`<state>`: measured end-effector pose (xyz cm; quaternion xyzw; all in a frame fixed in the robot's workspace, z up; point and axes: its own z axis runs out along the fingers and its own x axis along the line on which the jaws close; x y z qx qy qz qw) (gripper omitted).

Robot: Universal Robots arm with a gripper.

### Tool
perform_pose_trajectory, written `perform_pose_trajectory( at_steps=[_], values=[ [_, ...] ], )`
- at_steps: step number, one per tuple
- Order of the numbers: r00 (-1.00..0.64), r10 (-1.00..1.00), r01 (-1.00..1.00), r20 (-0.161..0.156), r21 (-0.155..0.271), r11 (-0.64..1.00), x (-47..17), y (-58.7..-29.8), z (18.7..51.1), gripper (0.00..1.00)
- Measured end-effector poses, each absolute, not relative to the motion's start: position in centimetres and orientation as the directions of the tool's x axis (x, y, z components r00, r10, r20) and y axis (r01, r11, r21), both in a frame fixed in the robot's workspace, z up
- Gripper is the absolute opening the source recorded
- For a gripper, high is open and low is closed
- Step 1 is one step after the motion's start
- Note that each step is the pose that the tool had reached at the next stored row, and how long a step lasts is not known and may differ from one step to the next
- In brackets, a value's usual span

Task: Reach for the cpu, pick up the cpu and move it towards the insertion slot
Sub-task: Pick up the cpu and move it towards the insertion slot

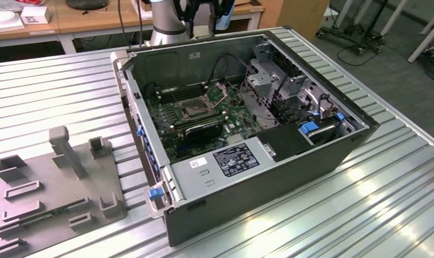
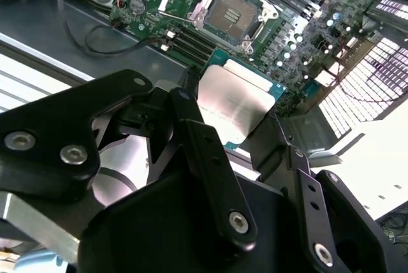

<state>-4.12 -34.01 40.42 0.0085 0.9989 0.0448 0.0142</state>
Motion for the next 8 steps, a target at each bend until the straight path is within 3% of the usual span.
perform_pose_trajectory(
  at_steps=[8],
  values=[
    [-0.999, 0.018, 0.016, -0.027, 0.099, 0.995, -4.12, -34.01, 40.3, 0.55]
  ],
)
